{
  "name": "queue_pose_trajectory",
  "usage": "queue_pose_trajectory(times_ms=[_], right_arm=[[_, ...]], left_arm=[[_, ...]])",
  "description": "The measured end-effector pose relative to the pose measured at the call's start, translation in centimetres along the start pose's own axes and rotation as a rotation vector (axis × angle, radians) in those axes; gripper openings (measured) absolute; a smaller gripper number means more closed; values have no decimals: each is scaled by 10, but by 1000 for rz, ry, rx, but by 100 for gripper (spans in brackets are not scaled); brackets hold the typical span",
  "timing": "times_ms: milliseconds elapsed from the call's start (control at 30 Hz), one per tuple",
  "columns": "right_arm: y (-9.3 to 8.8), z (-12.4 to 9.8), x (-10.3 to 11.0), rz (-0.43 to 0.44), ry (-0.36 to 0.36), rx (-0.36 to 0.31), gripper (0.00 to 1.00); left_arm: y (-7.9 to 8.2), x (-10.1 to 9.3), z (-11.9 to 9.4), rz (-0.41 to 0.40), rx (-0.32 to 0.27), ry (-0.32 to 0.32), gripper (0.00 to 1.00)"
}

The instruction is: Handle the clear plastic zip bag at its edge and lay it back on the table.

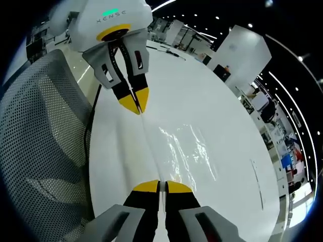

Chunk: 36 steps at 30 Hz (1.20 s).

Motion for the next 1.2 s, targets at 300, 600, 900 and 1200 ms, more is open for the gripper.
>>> queue_pose_trajectory(times_ms=[300, 600, 900, 1200], right_arm=[[-2, -4, -2, 13, -15, 1, 0], [-5, -5, -4, 23, -21, 10, 0], [-5, -3, -5, 38, -24, 7, 0], [-6, -1, -6, 50, -30, 13, 0]], left_arm=[[-2, 1, 2, 1, 7, 3, 0], [-4, 1, 2, -20, 18, 8, 0], [-6, 0, 2, -30, 27, 10, 0], [-8, 1, 2, -49, 35, 14, 0]])
Point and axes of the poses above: the point that each gripper's makers call its tool centre point, and the gripper's own axes: z roughly forward along the fingers, x roughly to its left, y roughly out of its top, the point moved 7 cm from there along -z, roughly backward along the fingers, and after that the axes turned 14 degrees about z, right-handed, at the moved point
